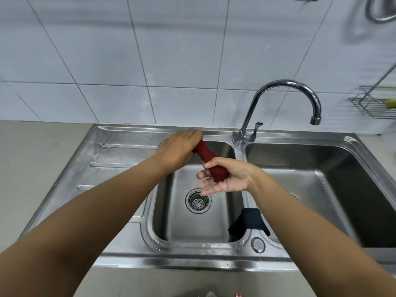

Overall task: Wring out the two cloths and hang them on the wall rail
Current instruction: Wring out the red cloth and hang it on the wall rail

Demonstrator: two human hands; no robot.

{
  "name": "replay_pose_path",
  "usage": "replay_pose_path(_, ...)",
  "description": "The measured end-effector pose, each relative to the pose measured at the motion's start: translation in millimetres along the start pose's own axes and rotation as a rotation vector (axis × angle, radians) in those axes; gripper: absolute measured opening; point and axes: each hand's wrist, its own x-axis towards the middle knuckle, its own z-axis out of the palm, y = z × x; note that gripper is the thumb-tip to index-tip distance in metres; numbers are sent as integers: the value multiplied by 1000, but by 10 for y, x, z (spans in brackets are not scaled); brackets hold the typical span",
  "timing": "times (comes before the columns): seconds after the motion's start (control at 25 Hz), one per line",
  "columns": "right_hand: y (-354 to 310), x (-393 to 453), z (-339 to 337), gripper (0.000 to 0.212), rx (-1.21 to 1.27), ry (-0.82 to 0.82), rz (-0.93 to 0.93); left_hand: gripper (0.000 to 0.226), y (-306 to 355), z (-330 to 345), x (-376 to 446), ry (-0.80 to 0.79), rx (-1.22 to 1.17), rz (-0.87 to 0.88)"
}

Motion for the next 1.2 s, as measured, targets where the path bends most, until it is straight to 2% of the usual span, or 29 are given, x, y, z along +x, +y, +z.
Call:
replay_pose_path(0.16, 60, 62, 129, 15, -262, -55, 171, 28, -28, -154, 59, -78, 74, 73)
replay_pose_path(0.24, 31, 35, 136, 20, -573, 66, 239, 21, -38, -213, 50, -212, 169, 143)
replay_pose_path(0.32, 3, 26, 126, 27, -1000, 298, 224, 17, -19, -231, 49, -357, 249, 128)
replay_pose_path(0.4, -32, 53, 89, 23, -1447, 546, 151, 22, 46, -181, 48, -443, 256, 24)
replay_pose_path(0.48, -42, 77, 61, 17, -1773, 724, 130, 26, 164, -95, 40, -530, 154, -146)
replay_pose_path(0.56, -49, 83, 17, 25, -1998, 811, 97, 23, 302, -1, 9, -628, -5, -286)
replay_pose_path(0.64, -66, 86, -10, 25, -2146, 804, 5, 12, 390, 71, -57, -694, -268, -423)
replay_pose_path(0.8, -74, 109, -40, 19, -2251, 787, -257, 15, 522, 79, -252, -615, -1112, -840)
replay_pose_path(0.92, -42, 162, -96, 17, -2205, 824, -460, 28, 675, 110, -360, -494, -1569, -1025)
replay_pose_path(1.04, 34, 224, -136, 16, -2104, 875, -607, 34, 802, 151, -406, -401, -1898, -1133)
replay_pose_path(1.2, 127, 256, -153, 8, -1913, 925, -746, 36, 923, 102, -392, -300, -2117, -1136)
